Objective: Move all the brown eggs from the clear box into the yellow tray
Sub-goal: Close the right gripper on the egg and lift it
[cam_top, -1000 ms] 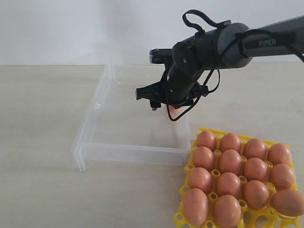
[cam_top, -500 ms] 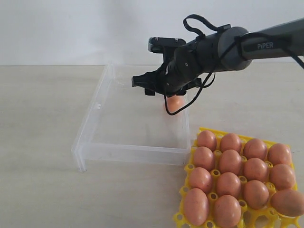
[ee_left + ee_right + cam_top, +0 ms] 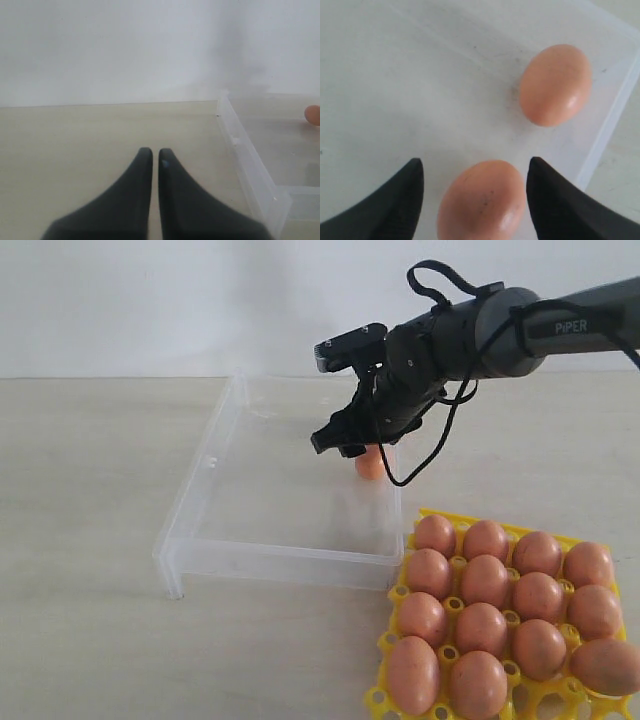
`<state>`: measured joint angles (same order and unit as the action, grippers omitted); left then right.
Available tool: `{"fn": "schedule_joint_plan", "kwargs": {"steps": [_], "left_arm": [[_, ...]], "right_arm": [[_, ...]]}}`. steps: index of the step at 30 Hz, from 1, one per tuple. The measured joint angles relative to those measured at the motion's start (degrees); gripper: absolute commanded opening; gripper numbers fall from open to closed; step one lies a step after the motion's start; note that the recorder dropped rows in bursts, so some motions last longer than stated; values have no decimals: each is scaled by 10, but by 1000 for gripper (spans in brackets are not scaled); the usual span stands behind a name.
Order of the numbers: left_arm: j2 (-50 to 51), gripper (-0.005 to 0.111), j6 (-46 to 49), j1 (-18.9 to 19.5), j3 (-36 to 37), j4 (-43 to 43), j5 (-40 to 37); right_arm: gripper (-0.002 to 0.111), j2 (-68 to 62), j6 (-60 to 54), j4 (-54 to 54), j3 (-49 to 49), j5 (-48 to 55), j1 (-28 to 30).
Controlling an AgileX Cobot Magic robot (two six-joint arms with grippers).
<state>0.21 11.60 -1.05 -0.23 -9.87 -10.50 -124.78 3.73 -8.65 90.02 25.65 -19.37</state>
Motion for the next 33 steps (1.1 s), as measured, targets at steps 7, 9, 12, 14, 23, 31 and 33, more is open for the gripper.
{"fn": "schedule_joint_plan", "kwargs": {"steps": [7, 9, 12, 14, 23, 31, 33], "left_arm": [[0, 4, 0, 0, 0, 0, 0], [0, 4, 0, 0, 0, 0, 0], [0, 4, 0, 0, 0, 0, 0], [0, 4, 0, 0, 0, 0, 0], [0, 4, 0, 0, 0, 0, 0], [0, 4, 0, 0, 0, 0, 0], [0, 4, 0, 0, 0, 0, 0]], "right_arm": [[54, 0, -67, 20, 12, 53, 0], [54, 0, -76, 25, 12, 60, 0], [54, 0, -79, 34, 13, 68, 0], [54, 0, -80, 37, 13, 77, 0], [54, -1, -80, 40, 13, 89, 0], [54, -30, -81, 44, 14, 98, 0], [54, -30, -80, 44, 14, 99, 0]]}}
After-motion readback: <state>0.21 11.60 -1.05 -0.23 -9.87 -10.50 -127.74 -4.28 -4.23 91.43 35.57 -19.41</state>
